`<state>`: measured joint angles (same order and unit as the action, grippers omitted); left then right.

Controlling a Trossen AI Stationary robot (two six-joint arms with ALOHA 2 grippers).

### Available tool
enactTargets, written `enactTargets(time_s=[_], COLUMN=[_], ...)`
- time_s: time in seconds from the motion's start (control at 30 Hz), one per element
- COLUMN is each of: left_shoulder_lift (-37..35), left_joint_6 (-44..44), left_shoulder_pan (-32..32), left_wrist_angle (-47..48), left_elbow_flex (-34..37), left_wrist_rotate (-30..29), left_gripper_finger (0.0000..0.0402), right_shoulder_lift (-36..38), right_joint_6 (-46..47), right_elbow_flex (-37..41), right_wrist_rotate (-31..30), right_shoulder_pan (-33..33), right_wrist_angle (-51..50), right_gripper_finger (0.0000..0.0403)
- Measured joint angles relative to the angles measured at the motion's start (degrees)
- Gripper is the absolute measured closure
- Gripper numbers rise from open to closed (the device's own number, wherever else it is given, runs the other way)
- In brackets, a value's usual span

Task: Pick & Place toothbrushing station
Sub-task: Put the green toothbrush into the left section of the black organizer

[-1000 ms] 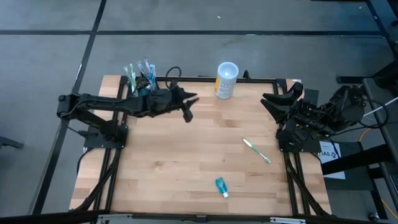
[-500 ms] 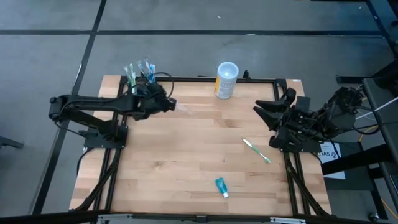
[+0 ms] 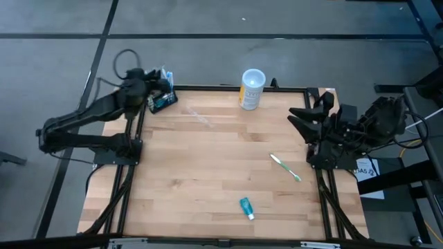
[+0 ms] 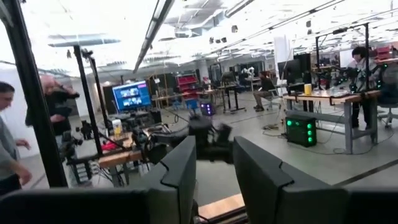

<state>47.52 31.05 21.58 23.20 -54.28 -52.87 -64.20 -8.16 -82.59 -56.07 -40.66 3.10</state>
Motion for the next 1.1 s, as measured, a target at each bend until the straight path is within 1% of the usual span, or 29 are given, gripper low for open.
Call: enactTargets(time_s=[0.1,0.23,0.4,0.5,0.57,0.63,0.77,0.87,0.97,1.03,1.1], left_shoulder_lift=[-3.3,-5.4,-5.9,-5.9,-5.9,-5.9,-4.3,-1.7,0.3,0.5,0.4], left_joint_6=[-2.6,-2.7,-1.8,-2.9,-3.6,-1.7,10.6,20.7,31.7,42.8,52.8], left_shoulder_pan=[-0.1,-0.1,-0.1,-0.1,-0.1,-0.1,-0.4,-1.3,-1.7,-2.2,-3.0], left_wrist_angle=[0.0,2.6,3.6,4.4,6.5,10.5,22.8,28.9,30.1,28.6,25.2], left_elbow_flex=[0.0,0.0,0.0,0.0,0.0,0.0,0.0,1.2,3.6,5.3,7.2], left_wrist_rotate=[1.4,4.0,3.5,4.6,5.9,6.6,7.5,9.3,10.3,7.8,3.4], left_gripper_finger=[0.0293,0.0288,0.0290,0.0295,0.0299,0.0303,0.0317,0.0336,0.0358,0.0371,0.0382], right_shoulder_lift=[0.4,1.5,2.5,2.5,2.5,2.5,2.5,2.5,2.5,2.5,2.6], right_joint_6=[-0.2,-2.0,-3.2,-3.2,-3.2,-3.1,-3.0,-3.0,-3.1,-3.2,-3.2], right_elbow_flex=[0.0,0.0,0.0,0.0,0.0,0.0,0.0,0.0,0.0,0.0,0.0], right_wrist_rotate=[-0.3,-1.3,-1.4,-1.4,-1.4,-1.4,-1.5,-1.6,-1.8,-2.0,-2.0], right_shoulder_pan=[0.3,0.3,0.3,0.3,0.3,0.3,0.3,0.3,0.6,0.7,0.7], right_wrist_angle=[-1.8,-2.1,-2.3,-2.3,-2.3,-2.5,-2.6,-3.1,-3.4,-3.6,-3.8], right_gripper_finger=[0.0293,0.0293,0.0293,0.0293,0.0293,0.0293,0.0293,0.0293,0.0293,0.0293,0.0293])
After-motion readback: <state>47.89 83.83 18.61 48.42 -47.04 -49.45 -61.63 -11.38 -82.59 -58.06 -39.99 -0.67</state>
